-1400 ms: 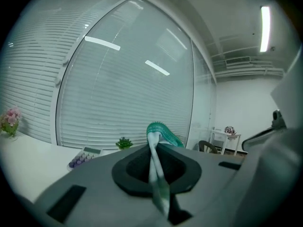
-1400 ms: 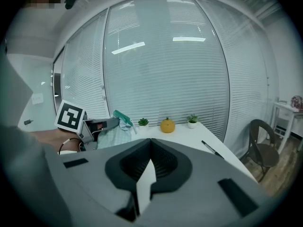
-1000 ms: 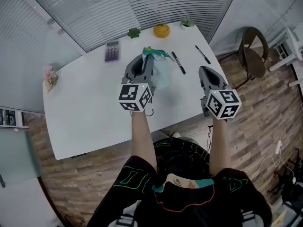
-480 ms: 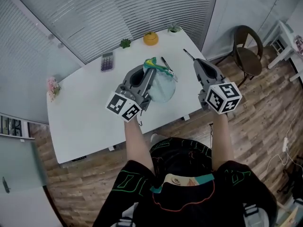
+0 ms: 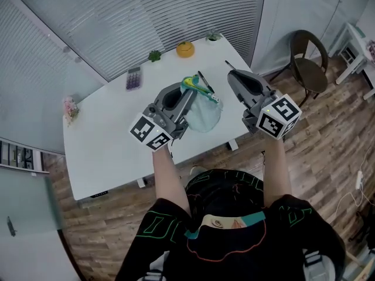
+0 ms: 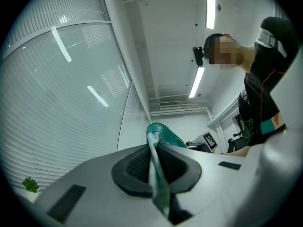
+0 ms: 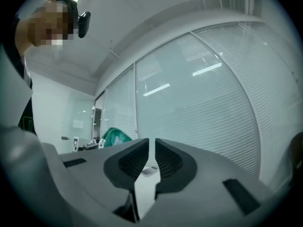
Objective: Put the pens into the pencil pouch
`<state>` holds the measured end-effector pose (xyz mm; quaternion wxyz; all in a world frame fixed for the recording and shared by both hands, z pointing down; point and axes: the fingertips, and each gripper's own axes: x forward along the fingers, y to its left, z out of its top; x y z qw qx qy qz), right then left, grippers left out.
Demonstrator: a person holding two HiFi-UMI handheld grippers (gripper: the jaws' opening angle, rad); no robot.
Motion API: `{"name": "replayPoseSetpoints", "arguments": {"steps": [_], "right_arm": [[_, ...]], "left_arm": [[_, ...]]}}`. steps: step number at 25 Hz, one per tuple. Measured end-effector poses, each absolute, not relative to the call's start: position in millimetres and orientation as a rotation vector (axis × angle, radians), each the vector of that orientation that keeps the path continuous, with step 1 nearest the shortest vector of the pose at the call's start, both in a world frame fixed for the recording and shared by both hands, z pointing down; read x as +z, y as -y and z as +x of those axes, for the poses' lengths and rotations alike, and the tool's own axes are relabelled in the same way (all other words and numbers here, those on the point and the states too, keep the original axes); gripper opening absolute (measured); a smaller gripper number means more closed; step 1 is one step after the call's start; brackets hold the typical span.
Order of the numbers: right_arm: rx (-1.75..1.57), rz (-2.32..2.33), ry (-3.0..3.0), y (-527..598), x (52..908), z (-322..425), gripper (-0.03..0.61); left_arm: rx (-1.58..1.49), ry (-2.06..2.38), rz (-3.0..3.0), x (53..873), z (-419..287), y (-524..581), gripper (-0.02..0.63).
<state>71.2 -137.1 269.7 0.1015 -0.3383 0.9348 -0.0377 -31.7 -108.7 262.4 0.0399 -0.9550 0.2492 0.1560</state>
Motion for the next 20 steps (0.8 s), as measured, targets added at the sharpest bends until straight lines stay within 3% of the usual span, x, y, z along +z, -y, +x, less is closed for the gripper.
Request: {"name": "replayPoseSetpoints", "arguments": {"steps": [3, 11, 20], "right_arm": [[-0.097, -0.839, -2.823, 127, 263, 54, 0.081], [-0.111, -0.492, -2.953, 105, 260, 20, 0.118], [-0.098, -0.230, -3.034, 79, 264, -8, 0.118]], "left_arm": [[0.445, -0.729, -2.930, 261, -27, 106, 0.025], [0.364, -0.692, -2.930, 258, -24, 102, 0.028], [0.317, -0.616, -2.959, 260, -25, 87, 0.029]]}}
